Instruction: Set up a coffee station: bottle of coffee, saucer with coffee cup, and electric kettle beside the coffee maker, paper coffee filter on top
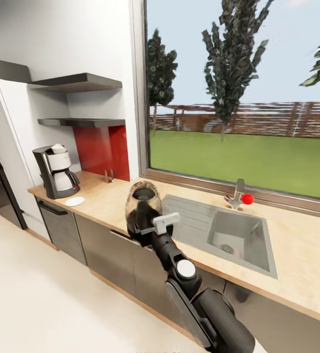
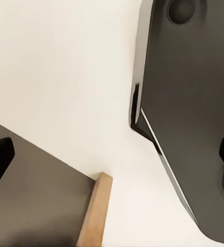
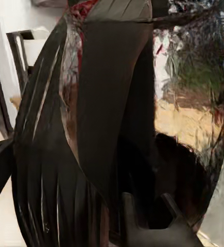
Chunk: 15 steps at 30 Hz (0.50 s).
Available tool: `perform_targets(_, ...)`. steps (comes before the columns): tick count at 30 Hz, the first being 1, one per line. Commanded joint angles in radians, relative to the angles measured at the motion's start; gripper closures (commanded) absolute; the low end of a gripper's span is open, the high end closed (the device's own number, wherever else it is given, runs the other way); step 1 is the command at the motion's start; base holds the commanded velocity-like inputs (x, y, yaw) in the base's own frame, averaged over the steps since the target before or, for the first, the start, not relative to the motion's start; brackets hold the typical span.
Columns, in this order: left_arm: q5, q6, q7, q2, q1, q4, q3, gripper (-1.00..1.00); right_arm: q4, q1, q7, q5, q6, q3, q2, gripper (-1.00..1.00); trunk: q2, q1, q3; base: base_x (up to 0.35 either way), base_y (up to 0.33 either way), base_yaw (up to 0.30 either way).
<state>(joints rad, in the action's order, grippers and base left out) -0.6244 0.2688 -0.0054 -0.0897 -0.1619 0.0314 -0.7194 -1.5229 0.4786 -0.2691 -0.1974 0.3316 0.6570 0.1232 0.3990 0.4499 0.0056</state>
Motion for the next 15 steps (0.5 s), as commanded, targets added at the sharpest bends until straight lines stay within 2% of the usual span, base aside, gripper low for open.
perform_targets(1,-0.01,0.003,-0.002,0.001,-0.001,0.001,-0.008,-1.0,-0.003,0.025,0.026,-0.001,0.007,-0.007,0.001,1.0,0.001,0.0,-0.002,0.0,0.0,0.17)
perform_targets(4,-0.014,0.003,-0.003,0.003,-0.001,0.001,-0.005,-1.0,-0.003,0.093,0.081,-0.002,0.021,-0.032,0.002,1.0,0.001,0.0,-0.005,0.0,0.0,0.168)
perform_targets(5,-0.015,0.003,-0.004,0.004,-0.001,0.001,-0.003,-1.0,-0.002,0.135,0.096,-0.004,0.05,-0.059,0.003,1.0,0.001,0.0,-0.007,0.0,0.0,0.167)
perform_targets(6,-0.016,0.004,-0.004,0.004,-0.001,0.001,-0.002,-1.0,-0.002,0.149,0.1,-0.005,0.064,-0.067,0.003,1.0,0.001,0.0,-0.008,0.0,0.0,0.167)
perform_targets(9,-0.018,0.004,-0.003,0.001,-0.001,0.001,0.0,-1.0,-0.001,0.217,0.144,-0.007,0.168,-0.1,0.005,1.0,0.001,0.0,-0.012,0.0,0.0,0.166)
perform_targets(10,-0.017,0.004,-0.003,0.0,-0.001,0.002,0.0,-1.0,-0.001,0.225,0.157,-0.007,0.183,-0.103,0.005,1.0,0.001,0.0,-0.013,0.0,0.0,0.166)
perform_targets(11,-0.015,0.003,-0.002,-0.002,-0.001,0.004,-0.001,-1.0,-0.001,0.245,0.199,-0.008,0.214,-0.116,0.005,1.0,0.001,0.0,-0.015,0.0,0.0,0.166)
perform_targets(15,-0.014,0.003,0.001,-0.006,0.001,0.007,-0.006,-1.0,0.0,0.263,0.283,-0.008,0.24,-0.145,0.005,1.0,0.001,0.0,-0.02,0.0,0.0,0.166)
